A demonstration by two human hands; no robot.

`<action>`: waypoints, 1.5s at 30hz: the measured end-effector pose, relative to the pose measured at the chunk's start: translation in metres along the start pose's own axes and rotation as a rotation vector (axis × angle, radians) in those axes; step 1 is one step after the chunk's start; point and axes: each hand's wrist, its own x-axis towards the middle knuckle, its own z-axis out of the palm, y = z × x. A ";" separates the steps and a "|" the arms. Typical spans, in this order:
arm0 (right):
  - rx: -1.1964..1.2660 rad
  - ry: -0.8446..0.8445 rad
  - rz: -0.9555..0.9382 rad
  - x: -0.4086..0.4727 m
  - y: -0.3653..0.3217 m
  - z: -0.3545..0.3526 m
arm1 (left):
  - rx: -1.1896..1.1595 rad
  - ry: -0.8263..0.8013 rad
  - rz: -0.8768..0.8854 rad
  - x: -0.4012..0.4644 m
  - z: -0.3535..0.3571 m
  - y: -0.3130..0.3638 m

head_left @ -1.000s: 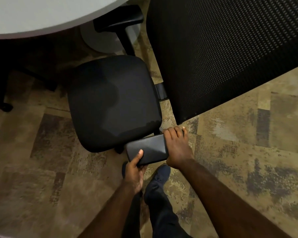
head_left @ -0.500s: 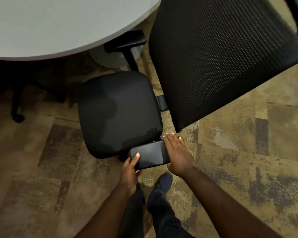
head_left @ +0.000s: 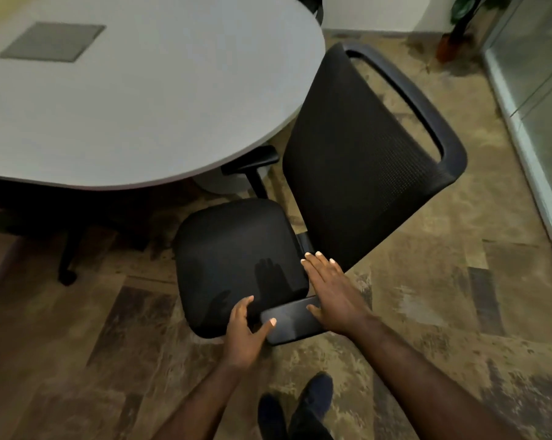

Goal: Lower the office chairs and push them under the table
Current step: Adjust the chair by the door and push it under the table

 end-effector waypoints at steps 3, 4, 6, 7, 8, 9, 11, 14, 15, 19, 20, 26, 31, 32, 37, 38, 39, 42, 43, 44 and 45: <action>-0.021 0.069 -0.001 -0.008 -0.005 -0.028 | 0.163 -0.037 0.134 -0.003 -0.019 0.012; -0.035 0.093 -0.002 -0.012 -0.006 -0.037 | 0.197 -0.034 0.164 -0.003 -0.025 0.017; -0.066 0.142 0.005 -0.020 -0.007 -0.057 | 0.252 -0.002 0.231 -0.001 -0.035 0.032; -0.077 0.167 0.012 -0.024 -0.006 -0.067 | 0.281 0.015 0.270 0.001 -0.039 0.041; -0.092 0.185 0.019 -0.028 -0.005 -0.078 | 0.304 0.025 0.309 0.004 -0.042 0.051; -0.108 0.203 0.023 -0.031 -0.002 -0.088 | 0.322 0.033 0.343 0.006 -0.045 0.062; -0.140 0.240 0.029 -0.037 0.005 -0.112 | 0.353 0.054 0.389 0.008 -0.048 0.088; -0.183 0.297 0.024 -0.038 0.023 -0.146 | 0.382 0.086 0.434 0.013 -0.046 0.126; -0.189 0.319 0.015 -0.039 0.030 -0.159 | 0.385 0.096 0.459 0.013 -0.043 0.140; -0.193 0.403 -0.028 -0.037 0.056 -0.193 | 0.386 0.167 0.522 0.015 -0.031 0.182; -0.191 0.424 -0.048 -0.038 0.073 -0.204 | 0.388 0.202 0.532 0.014 -0.019 0.198; -0.191 0.511 -0.175 -0.034 0.137 -0.251 | 0.355 0.329 0.541 0.015 0.025 0.267; -0.235 0.520 -0.216 -0.029 0.191 -0.282 | 0.310 0.365 0.484 0.015 0.060 0.308; -0.235 0.515 -0.220 -0.026 0.205 -0.289 | 0.303 0.368 0.478 0.014 0.070 0.318; -0.250 0.524 -0.252 -0.008 0.237 -0.302 | 0.257 0.340 0.478 0.017 0.099 0.343; -0.242 0.516 -0.258 -0.001 0.247 -0.304 | 0.248 0.337 0.481 0.022 0.107 0.352; -0.238 0.513 -0.265 0.007 0.256 -0.308 | 0.235 0.327 0.489 0.029 0.114 0.359; -0.240 0.483 -0.286 0.031 0.273 -0.309 | 0.209 0.308 0.509 0.042 0.131 0.375; -0.242 0.472 -0.289 0.034 0.273 -0.306 | 0.198 0.297 0.518 0.041 0.132 0.377; -0.248 0.446 -0.298 0.047 0.282 -0.307 | 0.179 0.306 0.520 0.050 0.138 0.385; -0.250 0.434 -0.304 0.060 0.292 -0.308 | 0.168 0.317 0.514 0.059 0.145 0.392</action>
